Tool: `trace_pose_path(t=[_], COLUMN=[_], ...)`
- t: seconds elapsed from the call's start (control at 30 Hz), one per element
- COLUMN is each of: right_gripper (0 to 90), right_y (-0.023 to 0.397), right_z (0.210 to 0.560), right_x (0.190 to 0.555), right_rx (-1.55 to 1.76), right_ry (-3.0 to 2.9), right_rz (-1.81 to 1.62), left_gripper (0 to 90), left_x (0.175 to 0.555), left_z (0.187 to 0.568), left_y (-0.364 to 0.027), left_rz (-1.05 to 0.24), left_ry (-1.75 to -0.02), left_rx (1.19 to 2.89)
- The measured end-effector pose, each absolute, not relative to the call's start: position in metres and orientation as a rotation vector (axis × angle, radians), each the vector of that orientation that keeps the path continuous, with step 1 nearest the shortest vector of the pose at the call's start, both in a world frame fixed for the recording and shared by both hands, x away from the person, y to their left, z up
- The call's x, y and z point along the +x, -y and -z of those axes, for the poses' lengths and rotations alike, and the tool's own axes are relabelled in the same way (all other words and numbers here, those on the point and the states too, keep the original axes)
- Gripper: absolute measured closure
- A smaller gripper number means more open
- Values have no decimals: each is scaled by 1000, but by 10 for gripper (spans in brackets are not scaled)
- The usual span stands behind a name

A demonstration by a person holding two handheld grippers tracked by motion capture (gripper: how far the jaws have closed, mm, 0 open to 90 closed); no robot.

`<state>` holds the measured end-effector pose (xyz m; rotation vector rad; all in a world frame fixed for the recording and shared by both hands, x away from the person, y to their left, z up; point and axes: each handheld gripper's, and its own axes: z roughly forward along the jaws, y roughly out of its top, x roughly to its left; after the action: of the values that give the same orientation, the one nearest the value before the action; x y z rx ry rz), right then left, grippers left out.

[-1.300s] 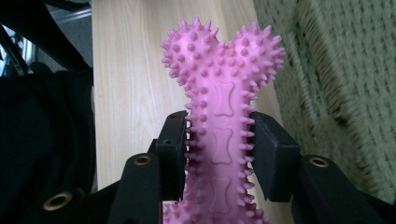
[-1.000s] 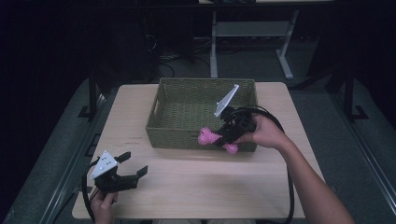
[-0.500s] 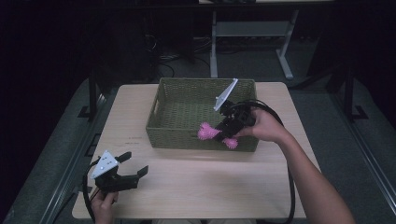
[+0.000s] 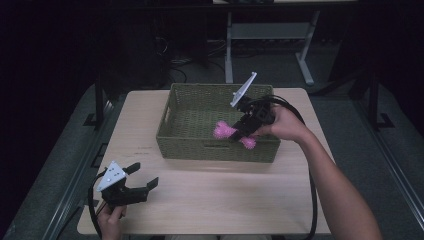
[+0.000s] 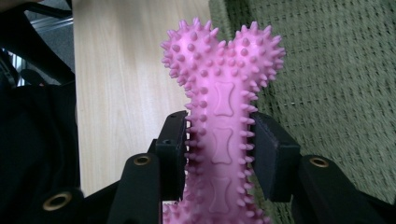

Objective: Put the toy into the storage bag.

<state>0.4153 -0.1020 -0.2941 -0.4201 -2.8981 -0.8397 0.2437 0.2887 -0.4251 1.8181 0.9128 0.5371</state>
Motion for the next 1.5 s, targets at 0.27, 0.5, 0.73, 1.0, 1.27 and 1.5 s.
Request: trace_pose_path(t=[0.27,0.5,0.73,1.0,1.27,1.5], right_gripper=[578,578,578,578,578,578], right_y=[101,101,103,103,100,101], right_z=[289,285,289,291,298,308], right_x=[423,430,443,453,461,470], right_rx=[-432,-433,-465,-480,-491,-526], right_ry=[2898,2905,2888,2887,2891,2890], right_rz=[839,827,825,816,808,793], left_gripper=[139,139,139,138,139,138], left_x=[244,245,246,246,246,245], left_z=[425,426,426,426,426,426], left_y=[-288,-287,-288,-289,-289,-289], left_rz=[-535,-533,-533,-537,-534,-531], left_ry=[-914,-913,-923,-922,-926,-924], left_rx=[1818,1816,1809,1817,1811,1812])
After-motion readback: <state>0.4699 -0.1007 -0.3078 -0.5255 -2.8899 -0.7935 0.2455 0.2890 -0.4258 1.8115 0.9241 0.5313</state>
